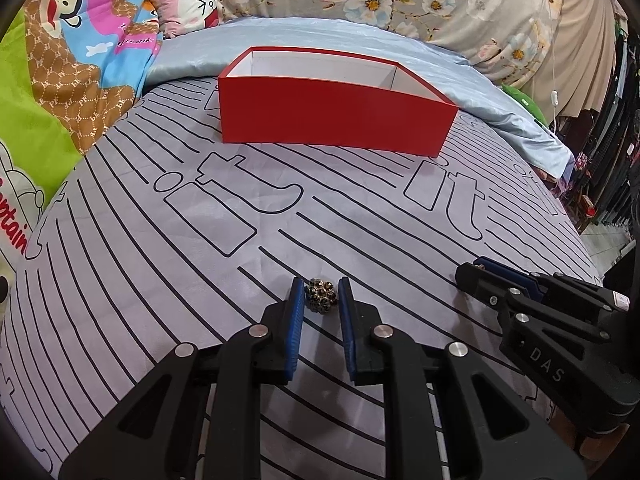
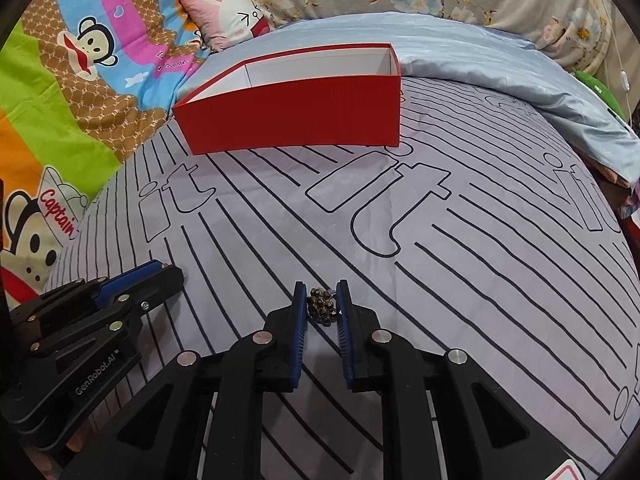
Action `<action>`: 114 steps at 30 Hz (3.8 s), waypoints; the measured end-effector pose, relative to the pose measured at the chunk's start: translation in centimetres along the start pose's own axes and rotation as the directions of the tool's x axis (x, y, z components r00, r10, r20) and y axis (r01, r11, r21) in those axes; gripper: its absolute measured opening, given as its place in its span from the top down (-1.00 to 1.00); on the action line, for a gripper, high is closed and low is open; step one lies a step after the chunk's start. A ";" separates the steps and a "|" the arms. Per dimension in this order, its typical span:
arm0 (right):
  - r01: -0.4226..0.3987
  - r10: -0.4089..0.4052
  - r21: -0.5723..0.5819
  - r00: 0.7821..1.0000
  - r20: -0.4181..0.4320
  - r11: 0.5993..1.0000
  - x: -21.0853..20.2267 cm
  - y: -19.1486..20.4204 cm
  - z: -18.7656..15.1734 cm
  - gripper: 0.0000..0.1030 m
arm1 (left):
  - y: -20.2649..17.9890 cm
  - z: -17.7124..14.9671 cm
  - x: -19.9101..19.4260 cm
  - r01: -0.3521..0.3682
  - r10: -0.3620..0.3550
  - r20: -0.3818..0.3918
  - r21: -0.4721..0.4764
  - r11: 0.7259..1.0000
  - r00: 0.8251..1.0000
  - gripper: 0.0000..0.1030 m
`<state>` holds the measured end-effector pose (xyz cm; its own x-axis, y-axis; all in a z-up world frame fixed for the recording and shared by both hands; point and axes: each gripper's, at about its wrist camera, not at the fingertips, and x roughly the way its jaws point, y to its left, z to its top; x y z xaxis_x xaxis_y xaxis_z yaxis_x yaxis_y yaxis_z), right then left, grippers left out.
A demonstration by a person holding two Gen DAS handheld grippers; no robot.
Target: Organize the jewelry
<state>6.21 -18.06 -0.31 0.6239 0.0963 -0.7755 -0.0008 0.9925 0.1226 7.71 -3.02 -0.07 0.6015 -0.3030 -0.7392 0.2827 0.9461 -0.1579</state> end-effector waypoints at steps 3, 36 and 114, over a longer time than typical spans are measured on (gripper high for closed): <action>-0.010 0.010 0.000 1.000 0.008 1.000 -0.5 0.0 0.0 0.71 | 0.0 0.0 -0.2 0.005 -0.005 -0.001 -0.006 1.000 1.000 0.67; -0.081 0.088 -0.042 0.976 0.197 0.996 -1.2 -0.9 15.9 0.71 | -0.4 16.3 0.7 -0.086 0.079 0.175 0.032 0.996 0.981 0.67; 0.116 -0.119 0.025 0.973 0.199 0.993 1.4 -0.7 11.9 -0.16 | -0.4 12.8 3.5 -0.221 0.222 0.139 -0.024 0.975 0.965 -0.09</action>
<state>16.38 -19.49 5.85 0.7628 -0.0396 -0.6455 0.0914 0.9947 0.0470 19.26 -5.89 5.73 0.7470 -0.0986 -0.6575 0.1250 0.9921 -0.0067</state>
